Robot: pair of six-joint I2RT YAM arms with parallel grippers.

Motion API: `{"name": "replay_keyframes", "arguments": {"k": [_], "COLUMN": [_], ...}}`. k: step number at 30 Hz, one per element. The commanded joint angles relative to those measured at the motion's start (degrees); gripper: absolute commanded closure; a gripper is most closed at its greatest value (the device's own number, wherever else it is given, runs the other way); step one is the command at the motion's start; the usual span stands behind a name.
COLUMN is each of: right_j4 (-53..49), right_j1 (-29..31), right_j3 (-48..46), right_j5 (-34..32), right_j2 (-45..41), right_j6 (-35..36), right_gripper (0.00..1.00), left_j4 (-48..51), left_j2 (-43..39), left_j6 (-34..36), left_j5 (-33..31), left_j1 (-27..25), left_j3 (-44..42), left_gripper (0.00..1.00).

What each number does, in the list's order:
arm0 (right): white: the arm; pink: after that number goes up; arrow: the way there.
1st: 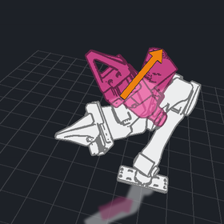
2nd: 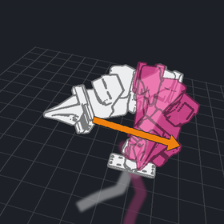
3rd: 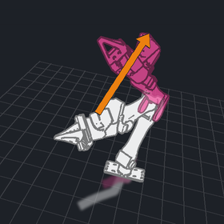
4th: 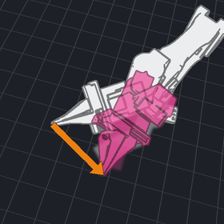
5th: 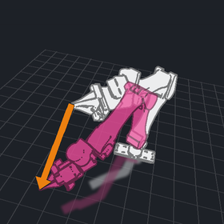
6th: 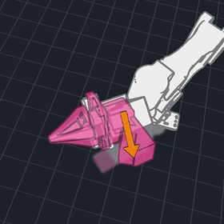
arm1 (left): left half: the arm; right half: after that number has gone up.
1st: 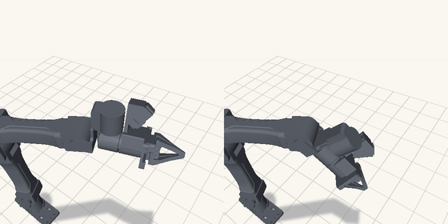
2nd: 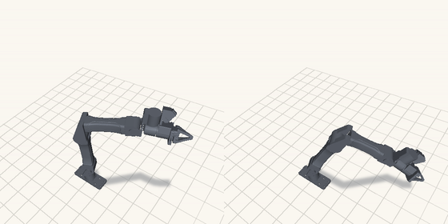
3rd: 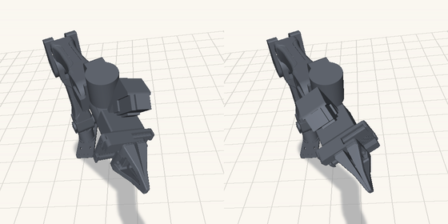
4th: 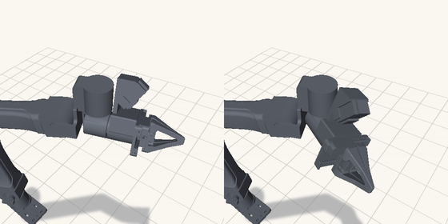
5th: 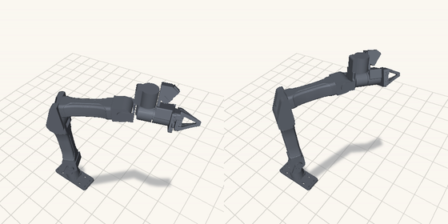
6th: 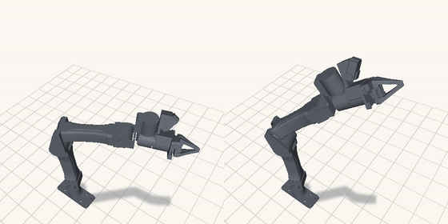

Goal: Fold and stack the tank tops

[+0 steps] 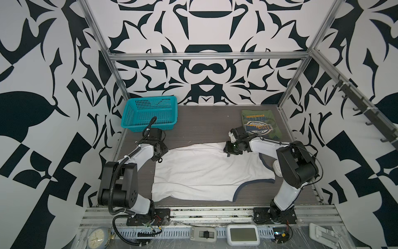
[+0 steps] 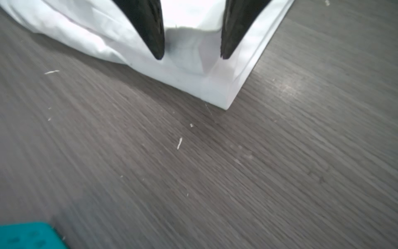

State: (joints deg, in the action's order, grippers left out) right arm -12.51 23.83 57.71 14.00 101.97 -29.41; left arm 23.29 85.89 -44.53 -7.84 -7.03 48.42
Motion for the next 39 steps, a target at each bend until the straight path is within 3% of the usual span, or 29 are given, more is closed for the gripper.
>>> {"name": "replay_keyframes", "arguments": {"k": [1, 8, 14, 18, 30, 39], "right_j4": [-0.1, -0.3, 0.5, -0.7, -5.0, -2.6], "right_j1": [0.3, 1.2, 1.8, 1.8, 1.8, 3.4], "right_j3": [1.6, -0.3, -1.6, -0.1, 8.2, 0.1], "right_j5": [1.6, 2.0, 2.6, 1.5, -0.5, 2.0], "right_j2": [-1.2, -3.3, -4.7, -6.4, -7.7, -12.5], "right_j6": [-0.7, -1.6, -2.1, -2.0, -0.4, -2.5], "right_gripper": [0.66, 0.69, 0.88, 0.94, 1.00, 1.00], "left_j4": [0.3, -0.1, -1.4, -1.9, -14.3, -30.1], "left_j2": [-0.3, -0.9, -2.3, -1.9, 0.4, -8.0], "left_j6": [1.1, 2.5, 4.7, 6.7, 14.2, 17.6], "left_j5": [-1.2, -1.5, -2.2, -1.9, 0.3, 4.8], "left_j1": [0.1, 0.1, 0.1, 0.1, 2.8, 3.6], "left_j3": [1.4, 1.7, 2.9, 5.7, 11.1, -5.8], "left_gripper": [0.64, 0.79, 0.92, 1.00, 1.00, 1.00]}}
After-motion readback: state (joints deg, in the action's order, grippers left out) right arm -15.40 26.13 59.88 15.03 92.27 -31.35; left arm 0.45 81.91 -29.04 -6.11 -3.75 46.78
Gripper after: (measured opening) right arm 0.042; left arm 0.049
